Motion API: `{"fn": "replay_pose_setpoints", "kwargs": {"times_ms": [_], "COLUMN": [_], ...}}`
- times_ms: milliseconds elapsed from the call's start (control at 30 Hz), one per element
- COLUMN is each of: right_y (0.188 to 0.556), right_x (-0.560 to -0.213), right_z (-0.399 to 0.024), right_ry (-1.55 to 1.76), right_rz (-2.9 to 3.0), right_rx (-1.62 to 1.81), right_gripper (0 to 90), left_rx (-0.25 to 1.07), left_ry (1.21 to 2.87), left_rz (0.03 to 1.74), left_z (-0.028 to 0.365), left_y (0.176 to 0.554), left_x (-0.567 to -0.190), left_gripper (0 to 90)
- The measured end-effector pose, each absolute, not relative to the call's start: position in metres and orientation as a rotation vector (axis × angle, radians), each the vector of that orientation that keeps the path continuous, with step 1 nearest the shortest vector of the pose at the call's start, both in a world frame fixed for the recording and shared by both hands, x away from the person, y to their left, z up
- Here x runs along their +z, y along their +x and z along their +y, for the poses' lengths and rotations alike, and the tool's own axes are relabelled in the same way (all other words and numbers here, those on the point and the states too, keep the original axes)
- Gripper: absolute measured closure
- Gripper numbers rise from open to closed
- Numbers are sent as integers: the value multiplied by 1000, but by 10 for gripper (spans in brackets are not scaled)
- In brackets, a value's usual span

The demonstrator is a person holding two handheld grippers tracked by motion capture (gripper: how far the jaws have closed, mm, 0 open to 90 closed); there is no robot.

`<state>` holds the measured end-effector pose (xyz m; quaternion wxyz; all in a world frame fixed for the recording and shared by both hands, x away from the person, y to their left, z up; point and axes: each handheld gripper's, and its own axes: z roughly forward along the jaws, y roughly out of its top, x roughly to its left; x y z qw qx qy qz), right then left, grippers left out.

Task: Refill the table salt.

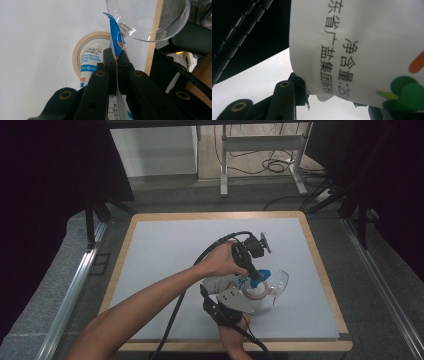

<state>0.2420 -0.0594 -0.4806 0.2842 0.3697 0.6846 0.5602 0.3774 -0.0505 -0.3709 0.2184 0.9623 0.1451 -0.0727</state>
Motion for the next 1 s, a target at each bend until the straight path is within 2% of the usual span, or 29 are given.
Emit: {"fn": "replay_pose_setpoints", "kwargs": {"times_ms": [1000], "right_y": [242], "right_x": [-482], "right_z": [-64], "right_ry": [984], "right_rz": [1833], "right_rx": [1475], "right_gripper": [569], "left_rx": [-222], "left_ry": [2663], "left_rz": [398], "left_z": [-55], "left_y": [379], "left_x": [-374], "left_gripper": [898]}}
